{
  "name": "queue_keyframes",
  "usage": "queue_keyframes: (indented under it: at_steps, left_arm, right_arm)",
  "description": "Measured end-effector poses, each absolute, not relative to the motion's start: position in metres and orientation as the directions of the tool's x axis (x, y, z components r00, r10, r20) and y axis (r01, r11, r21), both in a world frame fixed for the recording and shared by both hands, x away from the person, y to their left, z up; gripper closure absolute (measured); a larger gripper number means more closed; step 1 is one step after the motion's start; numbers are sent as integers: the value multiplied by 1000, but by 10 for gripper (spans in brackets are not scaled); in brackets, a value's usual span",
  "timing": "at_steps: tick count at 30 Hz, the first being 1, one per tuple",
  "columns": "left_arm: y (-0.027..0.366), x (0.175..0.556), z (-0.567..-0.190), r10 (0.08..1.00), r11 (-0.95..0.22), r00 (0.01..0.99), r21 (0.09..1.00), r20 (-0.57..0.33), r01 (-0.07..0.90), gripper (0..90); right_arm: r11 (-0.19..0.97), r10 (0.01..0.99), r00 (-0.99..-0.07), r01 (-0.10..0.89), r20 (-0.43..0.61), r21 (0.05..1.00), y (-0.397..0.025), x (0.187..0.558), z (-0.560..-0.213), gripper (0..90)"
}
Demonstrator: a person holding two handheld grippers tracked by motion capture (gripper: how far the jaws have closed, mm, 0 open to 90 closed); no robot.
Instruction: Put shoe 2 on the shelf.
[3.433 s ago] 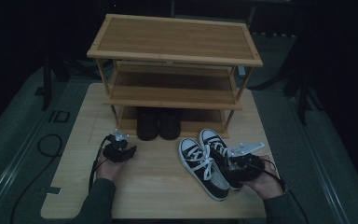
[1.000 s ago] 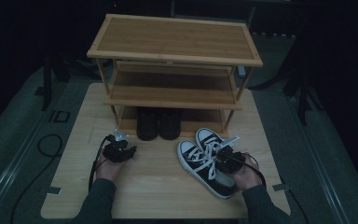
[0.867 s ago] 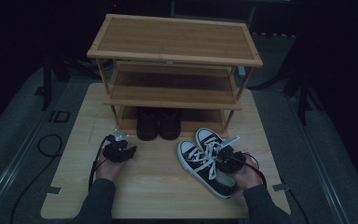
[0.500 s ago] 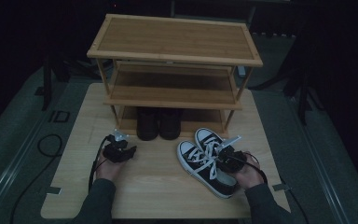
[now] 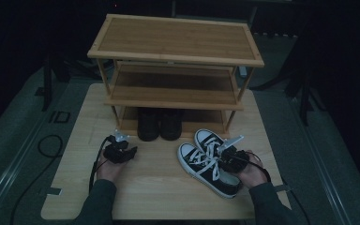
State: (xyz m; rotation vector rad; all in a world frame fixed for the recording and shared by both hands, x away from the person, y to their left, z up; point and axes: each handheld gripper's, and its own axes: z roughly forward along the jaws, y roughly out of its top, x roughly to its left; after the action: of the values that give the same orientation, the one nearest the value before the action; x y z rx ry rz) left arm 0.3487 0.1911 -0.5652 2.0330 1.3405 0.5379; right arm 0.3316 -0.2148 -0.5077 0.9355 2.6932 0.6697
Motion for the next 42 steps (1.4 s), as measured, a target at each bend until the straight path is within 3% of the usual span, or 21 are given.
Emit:
queue_keyframes:
  at_steps: [21,42]
  left_arm:
    - [191,349,-565,918,-278,397,702,-8,656,555]
    - [191,349,-565,918,-278,397,700,-8,658,555]
  right_arm:
    - [723,556,-831,471,-20,506,-219,339,-480,851]
    - [787,396,-917,311,-49,532,-213,350,-438,851]
